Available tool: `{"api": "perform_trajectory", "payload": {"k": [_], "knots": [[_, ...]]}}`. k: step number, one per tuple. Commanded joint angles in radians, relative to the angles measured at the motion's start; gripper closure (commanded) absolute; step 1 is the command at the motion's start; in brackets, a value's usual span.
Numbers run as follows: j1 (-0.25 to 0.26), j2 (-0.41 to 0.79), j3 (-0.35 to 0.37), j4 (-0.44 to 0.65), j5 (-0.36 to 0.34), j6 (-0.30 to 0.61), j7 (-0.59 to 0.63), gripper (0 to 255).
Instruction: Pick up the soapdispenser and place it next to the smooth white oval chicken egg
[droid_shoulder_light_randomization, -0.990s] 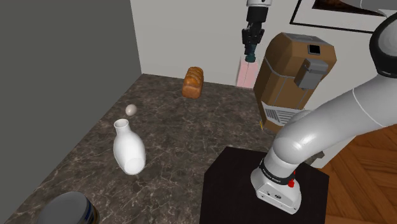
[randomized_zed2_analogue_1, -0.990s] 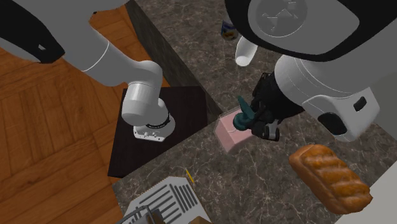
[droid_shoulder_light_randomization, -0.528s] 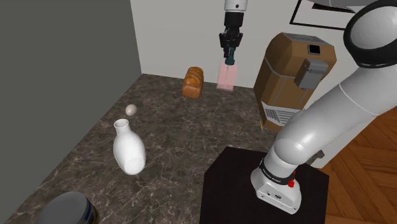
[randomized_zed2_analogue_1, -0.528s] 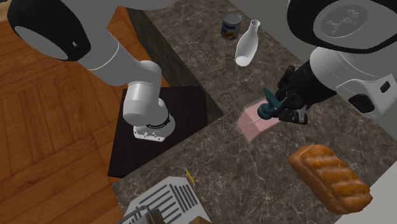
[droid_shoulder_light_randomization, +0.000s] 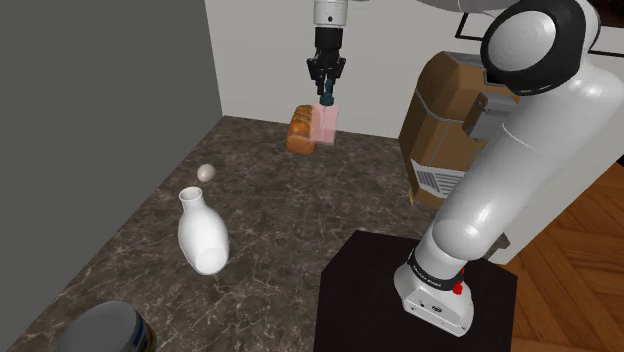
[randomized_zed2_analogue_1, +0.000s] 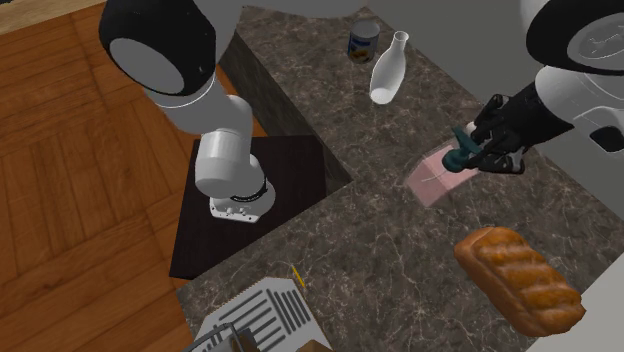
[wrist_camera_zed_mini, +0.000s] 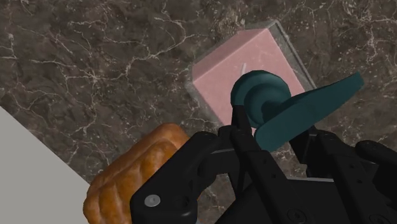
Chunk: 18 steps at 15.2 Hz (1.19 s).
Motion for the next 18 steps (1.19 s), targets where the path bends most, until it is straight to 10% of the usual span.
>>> {"api": "perform_trajectory", "payload": {"k": [1,18], "knots": [[0.014,0.065,0.014,0.055,0.017,0.011,0.026,255],[0.065,0.713,0.084,0.820,0.103,-0.097,0.180,255]]}}
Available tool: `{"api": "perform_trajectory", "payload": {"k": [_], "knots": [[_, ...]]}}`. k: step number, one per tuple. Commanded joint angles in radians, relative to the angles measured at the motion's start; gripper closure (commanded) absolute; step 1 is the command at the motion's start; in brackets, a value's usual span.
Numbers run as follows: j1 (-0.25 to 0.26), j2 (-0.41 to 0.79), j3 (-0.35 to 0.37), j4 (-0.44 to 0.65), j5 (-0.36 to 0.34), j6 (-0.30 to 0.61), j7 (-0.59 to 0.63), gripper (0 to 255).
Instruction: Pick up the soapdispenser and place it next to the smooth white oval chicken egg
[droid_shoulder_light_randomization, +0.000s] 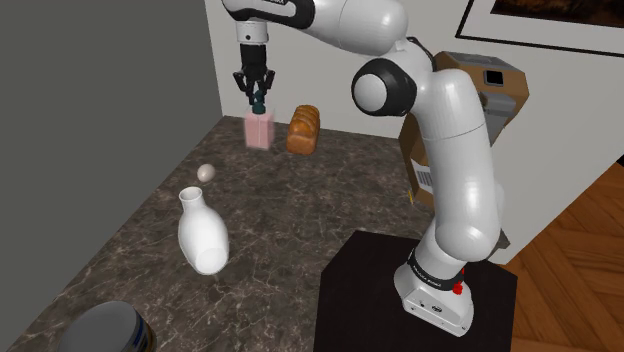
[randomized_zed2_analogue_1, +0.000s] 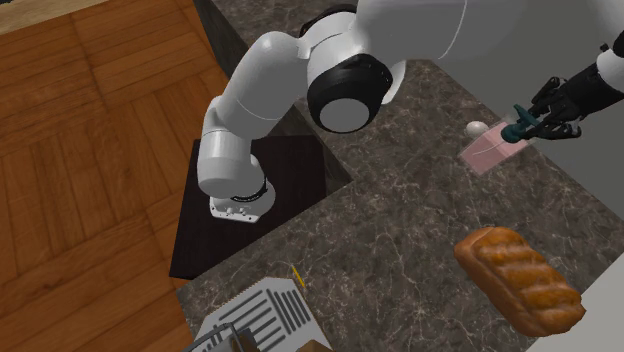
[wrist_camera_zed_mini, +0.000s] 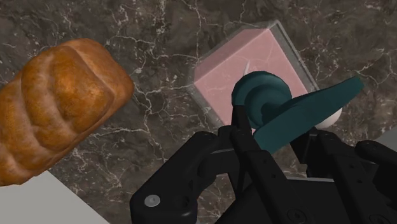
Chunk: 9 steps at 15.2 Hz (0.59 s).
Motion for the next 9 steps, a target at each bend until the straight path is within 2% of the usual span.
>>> {"api": "perform_trajectory", "payload": {"k": [1,9], "knots": [[0.000,0.022,0.001,0.010,0.001,0.013,0.001,255],[0.011,-0.019,-0.001,-0.165,-0.002,0.147,-0.012,255]]}}
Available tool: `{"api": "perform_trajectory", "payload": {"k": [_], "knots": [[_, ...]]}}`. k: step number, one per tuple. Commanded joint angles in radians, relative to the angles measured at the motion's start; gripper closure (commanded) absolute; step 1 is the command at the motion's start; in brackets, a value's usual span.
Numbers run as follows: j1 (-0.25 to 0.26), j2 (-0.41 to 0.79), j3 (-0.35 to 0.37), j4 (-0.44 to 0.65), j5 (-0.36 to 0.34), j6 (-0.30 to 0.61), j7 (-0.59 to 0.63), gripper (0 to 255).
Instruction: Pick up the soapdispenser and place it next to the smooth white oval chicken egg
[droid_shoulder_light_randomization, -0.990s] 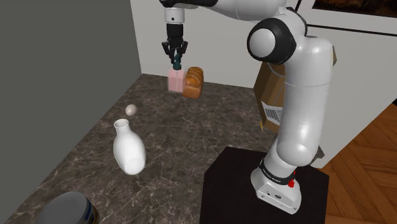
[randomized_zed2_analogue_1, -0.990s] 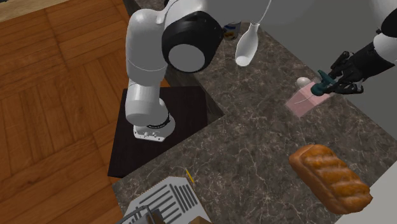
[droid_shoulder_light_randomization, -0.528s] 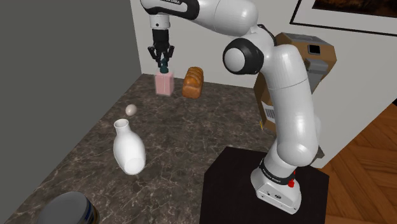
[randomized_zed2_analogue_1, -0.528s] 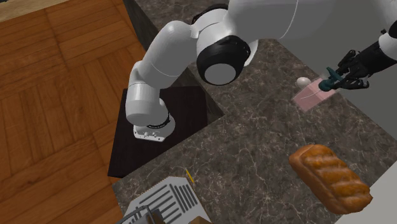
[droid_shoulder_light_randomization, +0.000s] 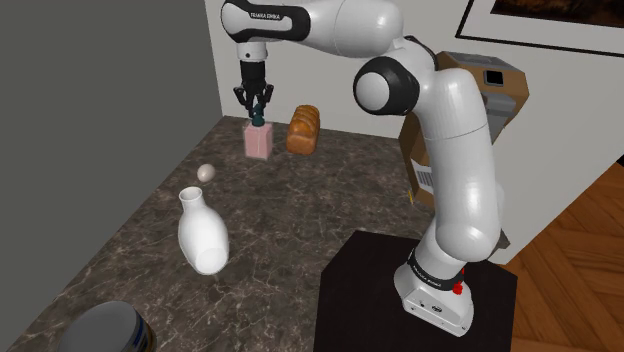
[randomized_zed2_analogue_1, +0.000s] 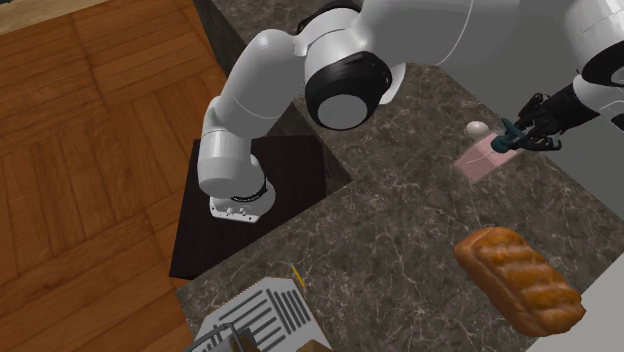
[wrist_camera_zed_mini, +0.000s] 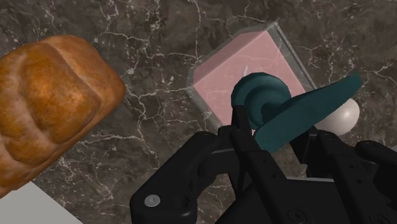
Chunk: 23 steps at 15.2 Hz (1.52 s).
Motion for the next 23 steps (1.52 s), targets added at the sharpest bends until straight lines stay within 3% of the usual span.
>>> {"api": "perform_trajectory", "payload": {"k": [1,12,20,21,23], "knots": [[0.001,-0.002,0.000,-0.030,0.000,0.028,-0.003,255],[0.009,-0.003,0.000,-0.187,0.002,0.183,-0.019,255],[0.009,-0.003,0.000,-0.187,0.002,0.183,-0.019,255],[0.009,-0.003,0.000,-0.187,0.002,0.183,-0.019,0],[0.009,-0.003,0.000,-0.186,0.002,0.183,-0.019,0]]}}
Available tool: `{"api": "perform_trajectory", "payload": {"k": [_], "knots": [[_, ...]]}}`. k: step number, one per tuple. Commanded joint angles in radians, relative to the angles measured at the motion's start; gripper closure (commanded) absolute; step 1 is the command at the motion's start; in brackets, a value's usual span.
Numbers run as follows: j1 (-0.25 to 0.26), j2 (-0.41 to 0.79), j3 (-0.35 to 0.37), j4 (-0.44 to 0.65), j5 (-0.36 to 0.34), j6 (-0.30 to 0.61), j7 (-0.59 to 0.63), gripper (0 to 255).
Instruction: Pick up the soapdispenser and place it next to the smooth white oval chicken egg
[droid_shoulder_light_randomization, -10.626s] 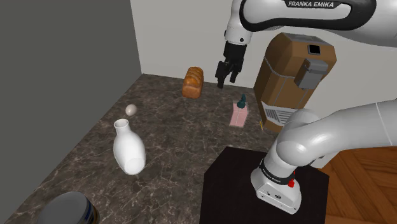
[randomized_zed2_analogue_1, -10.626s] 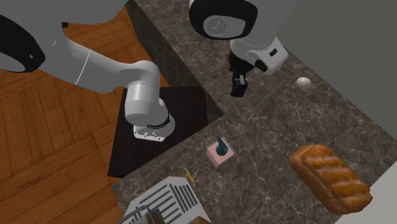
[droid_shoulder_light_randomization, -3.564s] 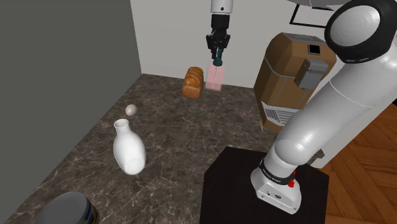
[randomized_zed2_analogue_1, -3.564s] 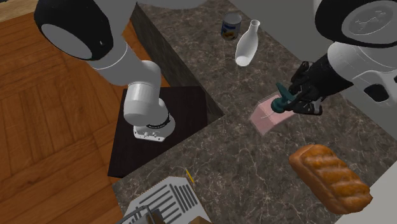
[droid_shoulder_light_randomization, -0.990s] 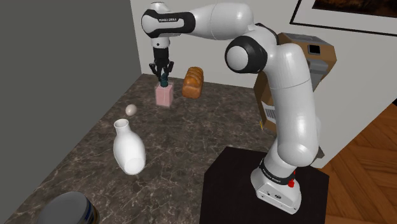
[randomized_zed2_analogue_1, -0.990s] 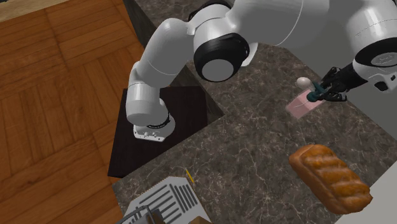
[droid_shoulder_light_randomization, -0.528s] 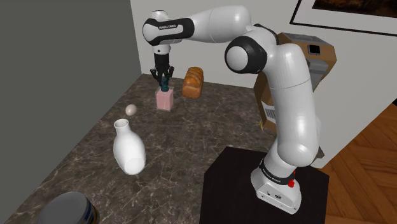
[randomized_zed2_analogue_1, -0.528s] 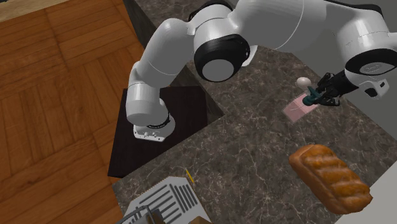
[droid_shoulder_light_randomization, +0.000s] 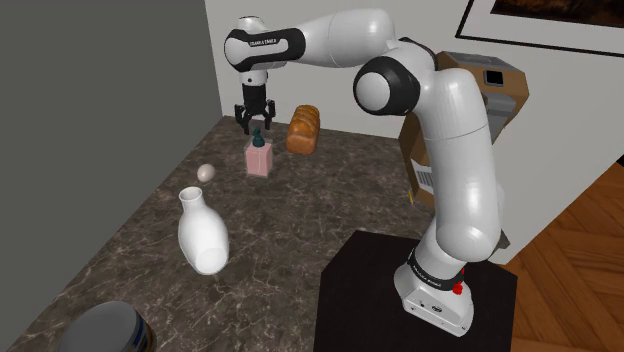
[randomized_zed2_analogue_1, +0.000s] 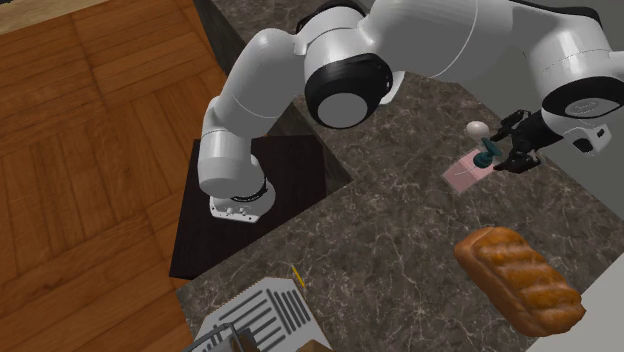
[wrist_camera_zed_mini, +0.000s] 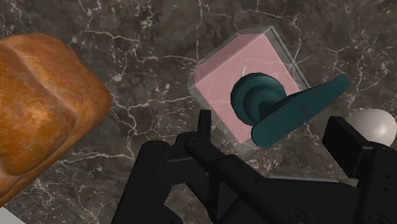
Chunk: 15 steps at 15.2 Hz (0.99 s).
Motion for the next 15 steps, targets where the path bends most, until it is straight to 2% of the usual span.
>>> {"api": "perform_trajectory", "payload": {"k": [1,3,7,15], "knots": [[0.000,0.000,0.000,0.000,0.000,0.000,0.000,0],[0.000,0.000,0.000,0.000,0.000,0.000,0.000,0],[-0.015,0.029,-0.001,0.172,0.000,-0.143,0.007,0],[-0.015,0.029,-0.001,0.172,0.000,-0.143,0.007,0]]}}
